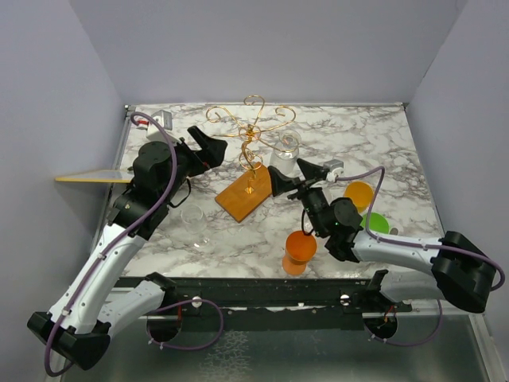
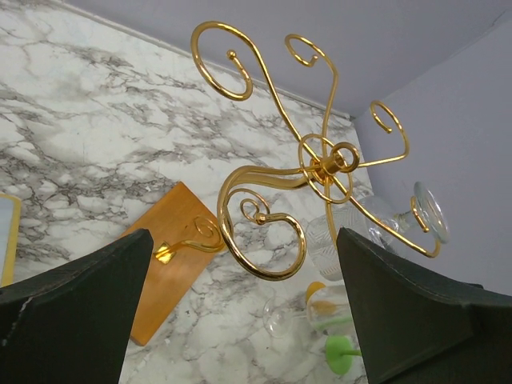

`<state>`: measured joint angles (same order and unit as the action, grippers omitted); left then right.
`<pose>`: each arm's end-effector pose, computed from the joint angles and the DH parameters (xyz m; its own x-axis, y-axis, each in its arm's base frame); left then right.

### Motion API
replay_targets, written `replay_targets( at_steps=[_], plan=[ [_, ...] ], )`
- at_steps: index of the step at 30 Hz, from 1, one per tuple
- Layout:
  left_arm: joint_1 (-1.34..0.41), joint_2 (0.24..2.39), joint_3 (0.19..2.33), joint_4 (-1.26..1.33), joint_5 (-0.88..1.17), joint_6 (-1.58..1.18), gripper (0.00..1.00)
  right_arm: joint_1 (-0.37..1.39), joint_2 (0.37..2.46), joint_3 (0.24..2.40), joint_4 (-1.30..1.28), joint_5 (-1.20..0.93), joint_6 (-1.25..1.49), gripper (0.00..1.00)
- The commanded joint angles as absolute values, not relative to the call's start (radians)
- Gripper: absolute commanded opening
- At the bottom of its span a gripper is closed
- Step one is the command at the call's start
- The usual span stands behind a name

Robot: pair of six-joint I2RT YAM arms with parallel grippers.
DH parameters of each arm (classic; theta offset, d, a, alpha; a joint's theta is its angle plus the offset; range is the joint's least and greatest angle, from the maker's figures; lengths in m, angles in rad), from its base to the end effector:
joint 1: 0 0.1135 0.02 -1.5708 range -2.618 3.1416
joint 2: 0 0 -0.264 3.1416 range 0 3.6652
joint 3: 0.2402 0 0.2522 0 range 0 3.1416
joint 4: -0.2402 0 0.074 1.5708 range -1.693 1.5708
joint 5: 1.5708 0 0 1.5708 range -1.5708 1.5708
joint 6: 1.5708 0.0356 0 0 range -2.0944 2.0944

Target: Place the wine glass upside down on the wine glass rack

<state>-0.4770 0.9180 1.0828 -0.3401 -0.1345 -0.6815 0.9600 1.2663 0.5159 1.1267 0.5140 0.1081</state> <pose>0.1790 -0.0871 0.4035 -0.3330 -0.5306 -0.7795 0.1647 0.7812 -0.6021 0.1626 0.2018 0.2808 0.1609 0.3936 -0.9051 -0.4712 0.8364 0.2800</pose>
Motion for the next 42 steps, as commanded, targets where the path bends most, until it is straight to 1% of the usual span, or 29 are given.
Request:
replay_targets(
  at_steps=[1, 5, 6, 7, 9, 13, 16, 17, 18, 21, 23, 26, 28, 31, 35, 39, 42],
  plan=[
    [-0.472, 0.903, 1.128, -0.356, -0.108, -0.637, 0.99, 0.959, 1.159, 0.504, 1.013, 0.446, 0.13, 0.98],
    [-0.472, 0.886, 1.14, -0.381, -0.101, -0.607, 0.99, 0.959, 1.011, 0.49, 0.847, 0.404, 0.157, 0.98],
    [-0.472, 0.881, 1.144, -0.388, -0.099, -0.6, 0.99, 0.959, 0.968, 0.495, 0.792, 0.403, 0.165, 0.98],
    [-0.472, 0.875, 1.148, -0.397, -0.097, -0.589, 0.99, 0.959, 0.927, 0.506, 0.716, 0.41, 0.175, 0.94],
    [-0.472, 0.862, 1.155, -0.414, -0.091, -0.569, 0.99, 0.958, 0.859, 0.579, 0.478, 0.468, 0.231, 0.9],
    [-0.472, 0.827, 1.168, -0.453, -0.076, -0.526, 0.99, 0.959, 0.791, 0.763, -0.028, 0.58, 0.353, 0.83],
    [-0.472, 0.805, 1.182, -0.495, -0.07, -0.506, 0.99, 0.959, 0.779, 0.896, -0.327, 0.688, 0.482, 0.77],
    [-0.472, 0.801, 1.189, -0.514, -0.066, -0.502, 0.99, 0.958, 0.791, 0.95, -0.496, 0.731, 0.548, 0.75],
    [-0.472, 0.796, 1.197, -0.533, -0.061, -0.497, 0.99, 0.959, 0.806, 1.008, -0.61, 0.77, 0.606, 0.74],
    [-0.472, 0.779, 1.212, -0.579, -0.033, -0.485, 0.99, 0.959, 0.869, 1.13, -0.844, 0.802, 0.688, 0.71],
    [-0.472, 0.767, 1.216, -0.605, -0.006, -0.482, 0.99, 0.958, 0.925, 1.186, -0.943, 0.796, 0.728, 0.67],
    [-0.472, 0.744, 1.214, -0.638, 0.049, -0.473, 0.99, 0.959, 1.019, 1.216, -1.029, 0.827, 0.751, 0.65],
    [-0.472, 0.721, 1.202, -0.646, 0.077, -0.472, 0.99, 0.949, 1.069, 1.212, -1.031, 0.859, 0.726, 0.65],
    [-0.472, 0.694, 1.192, -0.65, 0.11, -0.473, 0.99, 0.851, 1.132, 1.203, -0.976, 0.72, 0.661, 0.64],
    [-0.472, 0.67, 1.191, -0.665, 0.128, -0.465, 0.99, 0.823, 1.145, 1.143, -0.897, 0.631, 0.66, 0.57],
    [-0.472, 0.667, 1.169, -0.663, 0.123, -0.459, 0.99, 0.806, 1.158, 1.103, -0.885, 0.604, 0.679, 0.46],
    [-0.472, 0.679, 1.165, -0.662, 0.123, -0.458, 0.99, 0.802, 1.161, 1.062, -0.877, 0.586, 0.69, 0.41]
  ],
)
